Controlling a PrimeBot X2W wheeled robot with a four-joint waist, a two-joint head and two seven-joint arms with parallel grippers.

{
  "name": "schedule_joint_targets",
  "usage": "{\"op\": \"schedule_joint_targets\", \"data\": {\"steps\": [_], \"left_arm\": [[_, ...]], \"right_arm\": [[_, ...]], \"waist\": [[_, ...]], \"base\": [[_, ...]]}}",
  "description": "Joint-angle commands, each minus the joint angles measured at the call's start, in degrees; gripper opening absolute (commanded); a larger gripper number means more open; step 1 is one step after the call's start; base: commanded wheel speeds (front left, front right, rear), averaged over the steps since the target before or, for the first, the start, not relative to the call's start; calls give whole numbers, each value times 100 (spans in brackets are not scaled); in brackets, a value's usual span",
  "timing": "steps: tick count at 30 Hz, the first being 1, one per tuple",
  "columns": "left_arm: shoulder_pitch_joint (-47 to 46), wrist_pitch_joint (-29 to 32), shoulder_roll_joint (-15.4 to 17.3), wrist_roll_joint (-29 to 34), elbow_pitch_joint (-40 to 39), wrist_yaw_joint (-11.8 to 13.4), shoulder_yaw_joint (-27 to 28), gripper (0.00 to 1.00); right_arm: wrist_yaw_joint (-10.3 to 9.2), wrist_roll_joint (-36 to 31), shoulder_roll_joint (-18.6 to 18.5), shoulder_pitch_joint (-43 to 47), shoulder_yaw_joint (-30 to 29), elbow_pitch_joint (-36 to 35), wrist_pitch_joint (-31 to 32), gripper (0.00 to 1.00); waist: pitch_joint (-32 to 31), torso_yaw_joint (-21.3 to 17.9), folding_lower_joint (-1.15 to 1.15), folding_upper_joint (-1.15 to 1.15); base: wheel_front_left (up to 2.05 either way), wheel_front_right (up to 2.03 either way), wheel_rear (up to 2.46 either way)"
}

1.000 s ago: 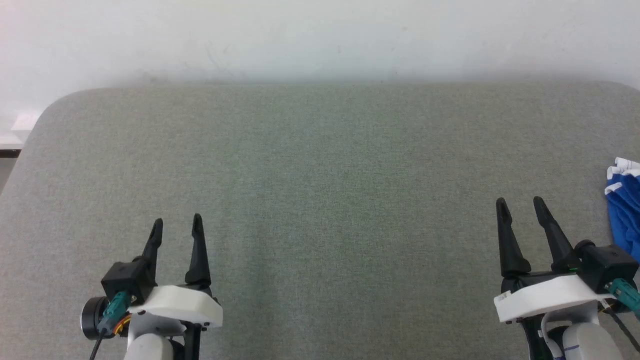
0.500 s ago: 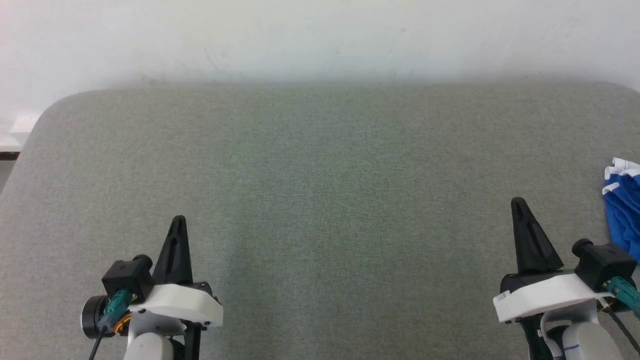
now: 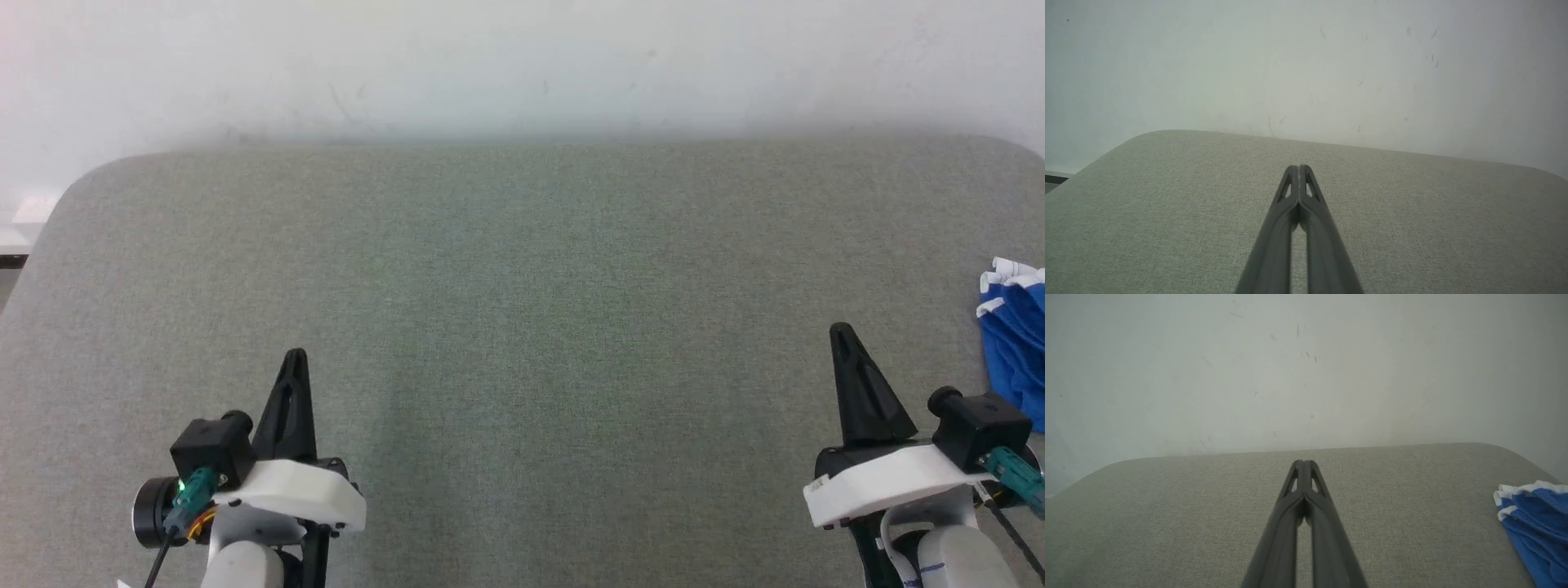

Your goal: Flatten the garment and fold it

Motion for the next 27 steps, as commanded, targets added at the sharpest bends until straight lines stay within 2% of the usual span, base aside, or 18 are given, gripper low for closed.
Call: {"op": "schedule_joint_targets", "data": {"steps": [1,27], "left_arm": [[100,23,-2,69,-59,14,-11,0],[222,327,-5,281,-340,34,-57,0]], "right_arm": [[-1,-62,5,63,13,-45,22,0],[-2,-329,9,142,51,-228,326,0]], "waist": [[-3,-3,0,0],[-72,-81,0,0]], "base": [[0,0,0],[0,0,0]]}}
